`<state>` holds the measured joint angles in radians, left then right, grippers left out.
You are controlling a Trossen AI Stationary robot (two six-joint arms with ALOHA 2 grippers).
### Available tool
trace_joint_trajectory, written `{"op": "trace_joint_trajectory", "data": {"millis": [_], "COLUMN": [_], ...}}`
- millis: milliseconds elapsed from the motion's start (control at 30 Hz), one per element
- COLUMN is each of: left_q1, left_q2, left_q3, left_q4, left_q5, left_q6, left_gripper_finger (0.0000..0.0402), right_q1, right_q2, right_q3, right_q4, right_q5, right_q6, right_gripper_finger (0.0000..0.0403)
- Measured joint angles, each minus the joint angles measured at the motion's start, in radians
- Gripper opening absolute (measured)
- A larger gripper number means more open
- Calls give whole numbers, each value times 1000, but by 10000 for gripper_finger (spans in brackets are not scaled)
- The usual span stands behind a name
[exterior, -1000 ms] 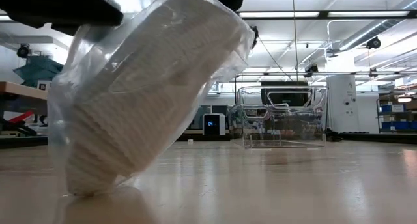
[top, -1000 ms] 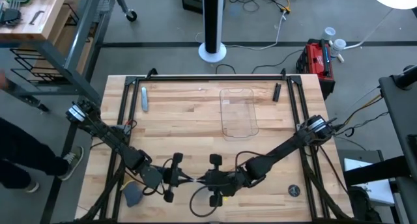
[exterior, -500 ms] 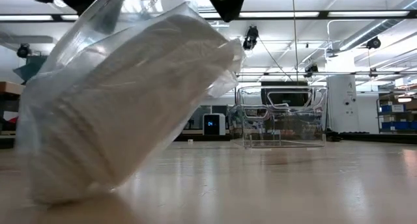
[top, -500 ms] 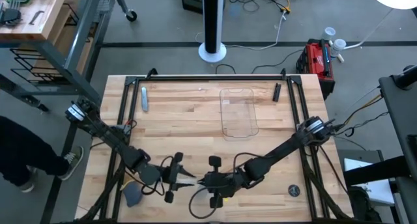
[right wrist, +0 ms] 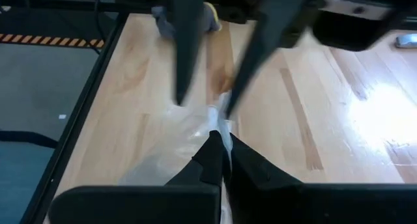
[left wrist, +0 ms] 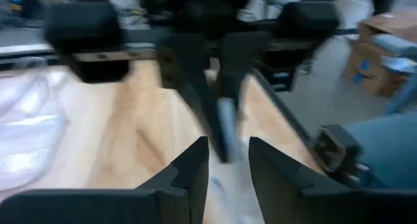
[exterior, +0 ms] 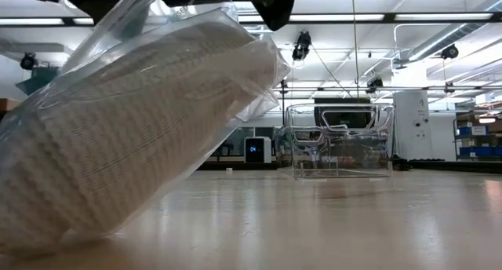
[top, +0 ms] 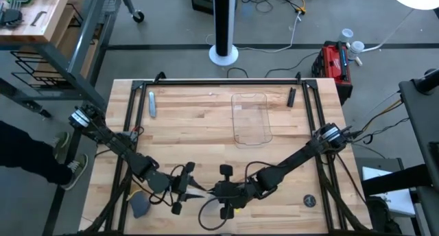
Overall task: Roll bandage
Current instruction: Close the transparent zip bag
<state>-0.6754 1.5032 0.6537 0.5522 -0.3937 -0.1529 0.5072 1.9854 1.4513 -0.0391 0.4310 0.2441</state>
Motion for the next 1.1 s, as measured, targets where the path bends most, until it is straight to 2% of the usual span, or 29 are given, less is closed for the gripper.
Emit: {"op": "trace_joint_trajectory", "data": {"millis": [200,333,433,500,600,633,1100], "left_q1": [0,0,2,2,-2,-2,-8], "left_q2": [0,1,11,19,31,33,35], "left_q3": [-2,-2,1,4,12,13,13], "left_q4": [-101,-108,-105,-106,-108,-109,-156], "left_q5": [-62,-66,-112,-108,-52,-52,-35], "left_q6": [-81,-95,-93,-66,-19,-16,-41], "left_gripper_finger": [98,109,109,85,18,12,3], "right_q1": [0,-2,-2,-2,-2,-2,-2], "right_q2": [0,0,0,0,0,0,0], "right_q3": [0,0,0,0,0,0,0], "right_q4": [0,0,0,0,0,0,-7], "right_q5": [14,14,14,14,14,14,14], "right_q6": [4,6,7,7,7,7,7], "right_gripper_finger": [0,0,0,0,0,0,0]}}
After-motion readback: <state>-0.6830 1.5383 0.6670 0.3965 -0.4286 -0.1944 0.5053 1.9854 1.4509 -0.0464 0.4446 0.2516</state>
